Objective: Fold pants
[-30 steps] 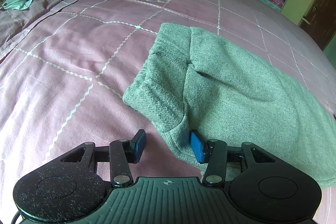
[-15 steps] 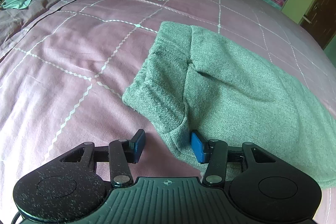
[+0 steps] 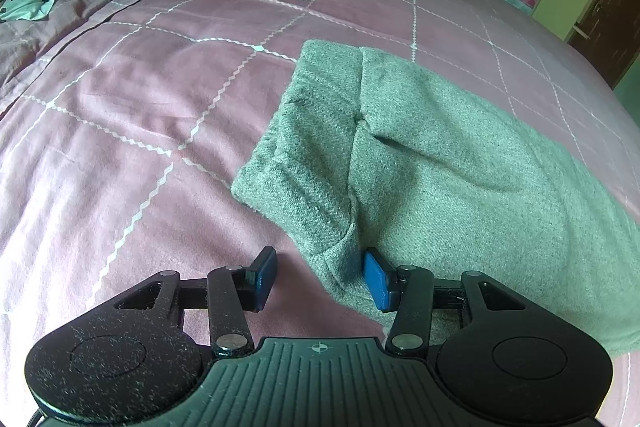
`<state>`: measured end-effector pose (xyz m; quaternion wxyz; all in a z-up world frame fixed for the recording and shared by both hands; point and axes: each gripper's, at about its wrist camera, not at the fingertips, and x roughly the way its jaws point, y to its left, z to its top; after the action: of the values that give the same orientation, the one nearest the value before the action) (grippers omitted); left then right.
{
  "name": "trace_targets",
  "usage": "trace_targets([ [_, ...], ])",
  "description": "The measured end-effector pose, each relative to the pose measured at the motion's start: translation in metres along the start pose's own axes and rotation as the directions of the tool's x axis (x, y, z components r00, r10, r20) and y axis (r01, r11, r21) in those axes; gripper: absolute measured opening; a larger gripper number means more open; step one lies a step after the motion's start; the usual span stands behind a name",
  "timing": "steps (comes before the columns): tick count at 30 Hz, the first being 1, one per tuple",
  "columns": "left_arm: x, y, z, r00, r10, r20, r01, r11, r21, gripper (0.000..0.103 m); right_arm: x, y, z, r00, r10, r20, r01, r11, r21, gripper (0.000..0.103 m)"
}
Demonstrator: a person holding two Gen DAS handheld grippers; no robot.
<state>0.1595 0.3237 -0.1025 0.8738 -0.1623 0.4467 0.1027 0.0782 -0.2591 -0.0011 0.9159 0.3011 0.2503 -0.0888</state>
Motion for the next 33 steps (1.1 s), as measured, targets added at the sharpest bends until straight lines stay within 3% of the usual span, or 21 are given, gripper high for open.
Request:
trace_targets([
  [3,-0.001,-0.003,0.002,1.000,0.013,-0.011,-0.013,1.000,0.008,0.048,0.021,-0.063,-0.013,0.995,-0.047,-0.087,0.066,0.969,0.240,0.007],
  [4,-0.001,-0.004,0.003,1.000,0.017,-0.013,-0.017,1.000,0.010,0.048,0.028,-0.084,-0.024,0.994,-0.003,-0.106,0.037,0.945,0.324,0.006],
  [6,-0.001,-0.004,0.003,1.000,0.020,-0.016,-0.020,1.000,0.006,0.048,0.026,-0.085,-0.024,0.995,0.001,-0.098,0.030,0.949,0.314,0.013],
  [8,0.000,-0.004,0.003,1.000,0.021,-0.018,-0.021,1.000,-0.006,0.049,0.022,-0.072,-0.018,0.995,-0.038,-0.091,0.057,0.976,0.209,0.024],
  [9,0.000,-0.004,0.003,1.000,0.023,-0.018,-0.023,1.000,-0.007,0.049,0.019,-0.048,-0.011,0.991,-0.116,-0.071,0.116,0.993,-0.012,0.035],
  [10,0.000,-0.005,0.003,0.999,0.026,-0.019,-0.026,1.000,-0.006,0.049,0.019,-0.048,-0.011,0.991,-0.116,-0.071,0.116,0.993,-0.012,0.040],
  [12,0.000,-0.006,0.003,0.999,0.032,-0.021,-0.032,0.999,-0.005,0.049,0.020,-0.025,-0.008,0.983,-0.182,-0.039,0.167,0.955,-0.247,0.055],
  [14,-0.001,-0.007,0.004,0.999,0.035,-0.023,-0.035,0.999,-0.006,0.049,0.021,-0.005,-0.009,0.977,-0.214,-0.005,0.187,0.864,-0.467,0.056],
  [16,0.000,-0.006,0.004,0.999,0.037,-0.024,-0.037,0.999,-0.008,0.049,0.024,0.012,-0.012,0.976,-0.218,0.006,0.168,0.736,-0.656,0.055],
  [19,0.000,-0.007,0.003,0.999,0.040,-0.023,-0.040,0.999,-0.009,0.049,0.017,0.037,-0.029,0.983,-0.162,0.084,0.154,0.489,-0.858,0.055],
  [22,0.000,-0.007,0.004,0.999,0.044,-0.025,-0.044,0.999,-0.008,0.050,0.015,0.056,-0.054,0.987,-0.085,0.139,0.154,0.205,-0.967,0.054],
  [23,0.000,-0.007,0.004,0.999,0.044,-0.026,-0.044,0.999,-0.007,0.050,0.014,0.060,-0.061,0.988,-0.060,0.142,0.149,0.128,-0.980,0.054],
  [25,0.000,-0.007,0.004,0.999,0.042,-0.027,-0.042,0.999,-0.008,0.050,0.016,0.066,-0.071,0.990,-0.027,0.136,0.137,0.034,-0.990,0.038],
  [26,0.000,-0.006,0.004,0.999,0.041,-0.027,-0.041,0.999,-0.008,0.050,0.019,0.072,-0.070,0.992,-0.031,0.121,0.122,0.038,-0.992,0.007],
  [27,-0.001,-0.006,0.004,0.999,0.039,-0.026,-0.040,0.999,-0.008,0.050,0.026,0.074,-0.049,0.991,-0.076,0.106,0.120,0.208,-0.971,0.005],
  [28,-0.001,-0.005,0.004,0.999,0.038,-0.025,-0.038,0.999,-0.007,0.050,0.026,0.074,-0.049,0.991,-0.076,0.106,0.120,0.208,-0.971,0.005],
  [30,-0.001,-0.004,0.004,0.999,0.035,-0.024,-0.035,0.999,-0.006,0.050,0.015,0.065,-0.013,0.992,-0.052,0.112,0.122,0.516,-0.848,0.005],
  [31,0.000,-0.004,0.003,0.999,0.033,-0.023,-0.033,0.999,-0.006,0.050,0.005,0.037,0.019,0.990,-0.058,0.126,0.125,0.773,-0.622,0.005],
  [32,0.000,-0.003,0.003,0.999,0.031,-0.023,-0.031,1.000,-0.006,0.050,0.005,0.037,0.019,0.990,-0.058,0.126,0.125,0.773,-0.622,0.005],
  [33,0.000,-0.002,0.004,0.999,0.029,-0.023,-0.029,1.000,-0.007,0.050,0.002,0.017,0.032,0.988,-0.077,0.130,0.131,0.867,-0.480,0.005],
])
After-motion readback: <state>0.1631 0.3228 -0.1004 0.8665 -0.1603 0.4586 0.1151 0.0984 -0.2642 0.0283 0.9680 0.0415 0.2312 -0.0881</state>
